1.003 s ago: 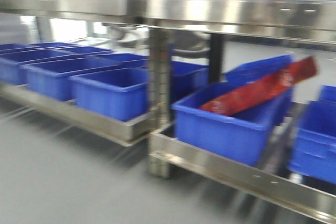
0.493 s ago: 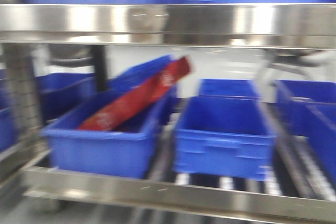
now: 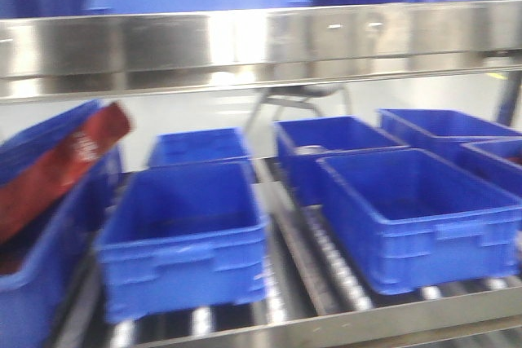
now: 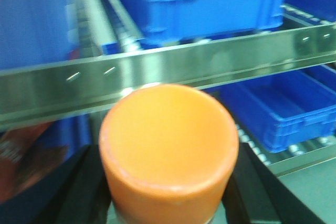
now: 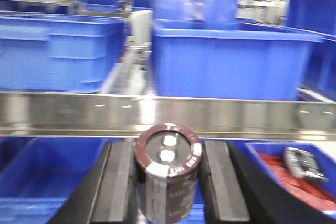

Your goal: Place cylindrical capacitor in blue bin on shelf

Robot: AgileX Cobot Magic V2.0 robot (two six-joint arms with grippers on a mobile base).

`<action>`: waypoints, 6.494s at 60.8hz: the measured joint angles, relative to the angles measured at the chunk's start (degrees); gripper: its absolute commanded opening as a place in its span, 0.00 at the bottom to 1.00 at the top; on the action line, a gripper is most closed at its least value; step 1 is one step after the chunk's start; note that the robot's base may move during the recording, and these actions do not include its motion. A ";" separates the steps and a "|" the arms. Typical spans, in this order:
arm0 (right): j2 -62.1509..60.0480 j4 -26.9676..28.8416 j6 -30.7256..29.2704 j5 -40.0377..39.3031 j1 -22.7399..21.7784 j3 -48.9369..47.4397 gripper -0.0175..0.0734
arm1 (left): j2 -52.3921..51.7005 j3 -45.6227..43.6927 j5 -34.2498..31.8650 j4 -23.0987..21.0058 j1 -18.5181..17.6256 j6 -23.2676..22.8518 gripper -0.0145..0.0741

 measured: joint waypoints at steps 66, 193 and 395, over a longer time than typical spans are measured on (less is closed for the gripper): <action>0.00 0.00 0.00 0.00 0.00 0.00 0.07 | 0.00 0.00 0.00 -0.10 0.00 0.00 0.04; 0.00 0.00 0.00 -0.44 3.52 0.00 0.07 | 43.71 -44.19 -1.31 1.30 -25.16 6.73 0.04; 80.79 4.74 -3.00 15.97 21.12 -63.11 0.50 | -18.26 -1.75 13.36 12.02 -26.77 -9.50 0.04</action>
